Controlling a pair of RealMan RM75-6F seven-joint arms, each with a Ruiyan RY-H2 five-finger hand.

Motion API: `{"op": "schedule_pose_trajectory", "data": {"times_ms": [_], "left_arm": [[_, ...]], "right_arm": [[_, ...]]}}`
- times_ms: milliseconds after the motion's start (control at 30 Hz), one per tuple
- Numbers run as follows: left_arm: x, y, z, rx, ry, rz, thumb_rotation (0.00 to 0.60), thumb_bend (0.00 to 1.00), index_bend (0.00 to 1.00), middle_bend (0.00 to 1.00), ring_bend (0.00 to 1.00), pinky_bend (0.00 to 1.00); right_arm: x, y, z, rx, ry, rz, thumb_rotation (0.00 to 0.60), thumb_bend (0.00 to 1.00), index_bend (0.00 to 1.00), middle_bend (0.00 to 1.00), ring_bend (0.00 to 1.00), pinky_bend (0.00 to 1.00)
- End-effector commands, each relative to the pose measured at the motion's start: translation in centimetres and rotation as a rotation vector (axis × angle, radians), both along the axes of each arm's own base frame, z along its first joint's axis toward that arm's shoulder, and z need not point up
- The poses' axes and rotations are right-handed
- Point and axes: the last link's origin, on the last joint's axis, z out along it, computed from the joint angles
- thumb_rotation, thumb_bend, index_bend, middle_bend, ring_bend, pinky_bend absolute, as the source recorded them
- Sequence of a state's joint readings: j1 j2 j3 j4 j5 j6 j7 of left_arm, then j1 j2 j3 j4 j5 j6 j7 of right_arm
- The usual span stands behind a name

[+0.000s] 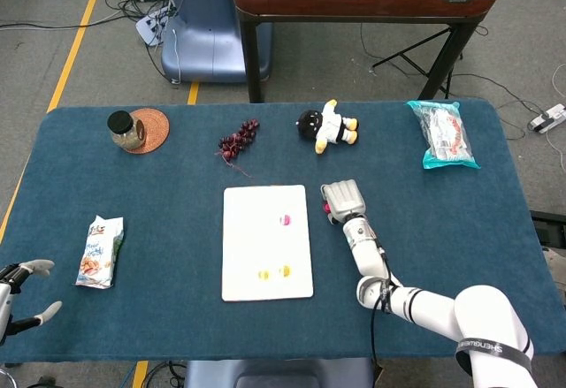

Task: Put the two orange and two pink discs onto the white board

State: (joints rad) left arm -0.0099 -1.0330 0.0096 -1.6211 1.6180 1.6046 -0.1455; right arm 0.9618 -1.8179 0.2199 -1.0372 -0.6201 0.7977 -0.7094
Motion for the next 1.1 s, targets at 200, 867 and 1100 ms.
{"op": "schedule_pose_trajectory", "data": {"times_ms": [200, 867, 1100], "left_arm": [[0.0, 0.0, 0.0, -0.001, 0.001, 0.001, 0.6, 0.14, 0.42, 0.45, 0.38, 0.53], [0.0, 0.0, 0.0, 0.006, 0.003, -0.001, 0.6, 0.14, 0.42, 0.45, 0.38, 0.53], [0.1, 0.0, 0.1, 0.005, 0.002, -0.002, 0.6, 0.14, 0.42, 0.45, 0.38, 0.53]], "right_arm": [[0.1, 0.0, 0.1, -0.001, -0.006, 0.001, 0.6, 0.28, 0.49, 1.0, 1.0, 1.0], [3.3, 1.5, 0.3, 0.012, -0.073, 0.089, 0.6, 0.28, 0.5, 1.0, 1.0, 1.0], [6.0, 2.2, -1.0, 0.032, -0.099, 0.126, 0.6, 0.28, 0.5, 1.0, 1.0, 1.0]]}}
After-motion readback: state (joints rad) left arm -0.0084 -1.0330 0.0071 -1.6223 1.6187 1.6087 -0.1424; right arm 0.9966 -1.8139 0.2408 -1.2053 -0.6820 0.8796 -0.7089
